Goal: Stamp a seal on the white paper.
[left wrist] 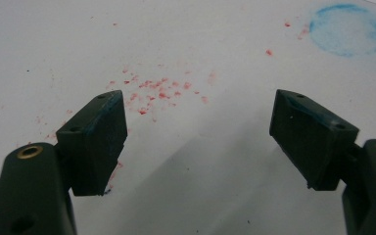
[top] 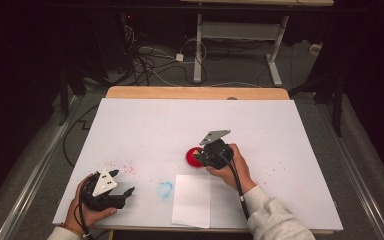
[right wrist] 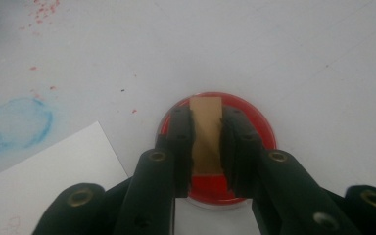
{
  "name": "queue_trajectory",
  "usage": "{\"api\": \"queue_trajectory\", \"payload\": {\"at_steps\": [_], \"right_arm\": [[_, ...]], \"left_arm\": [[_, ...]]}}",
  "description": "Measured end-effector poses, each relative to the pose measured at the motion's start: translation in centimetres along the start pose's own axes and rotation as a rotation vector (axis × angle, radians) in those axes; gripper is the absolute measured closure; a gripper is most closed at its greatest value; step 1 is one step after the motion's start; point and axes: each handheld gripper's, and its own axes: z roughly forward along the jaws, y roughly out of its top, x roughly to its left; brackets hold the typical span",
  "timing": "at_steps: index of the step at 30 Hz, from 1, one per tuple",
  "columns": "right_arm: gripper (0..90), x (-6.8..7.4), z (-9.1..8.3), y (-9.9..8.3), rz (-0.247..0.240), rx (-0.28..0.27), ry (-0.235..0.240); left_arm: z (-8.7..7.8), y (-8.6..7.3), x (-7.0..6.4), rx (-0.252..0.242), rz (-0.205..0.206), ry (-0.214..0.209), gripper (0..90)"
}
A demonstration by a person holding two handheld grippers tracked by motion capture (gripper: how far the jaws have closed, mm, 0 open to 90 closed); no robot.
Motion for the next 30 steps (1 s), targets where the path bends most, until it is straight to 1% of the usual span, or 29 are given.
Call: {"api": "queue_trajectory", "payload": {"at_steps": [7,11,17,20,24,30], "right_arm": [[76.0,0.3,-1.5,0.8,-0.009,-0.039,0.000],[76.0,0.4,-2.5,1.2,-0.012,-0.067,0.015],[76.0,0.7,-3.6,1.7,-0.028,-0.097,0.014],[76.0,1.0,-4.1,1.8,-0.029,-0.104,0.026],[76.0,1.4,-4.5,1.9,-0.043,-0.114,0.033],[75.9,2.0,-5.0,1.8,-0.060,-0.114,0.040]], "left_arm": [[-0.2,-0.2,0.0,0.000,-0.002,0.004,21.1],[-0.3,-0.2,0.0,-0.002,-0.005,0.003,21.1],[-0.3,-0.2,0.0,0.001,-0.001,0.002,21.1],[-0.3,-0.2,0.0,0.004,0.001,0.002,21.1],[-0.4,-0.2,0.0,0.004,0.005,0.002,21.1],[-0.4,-0.2,0.0,0.003,0.005,0.000,21.1]]}}
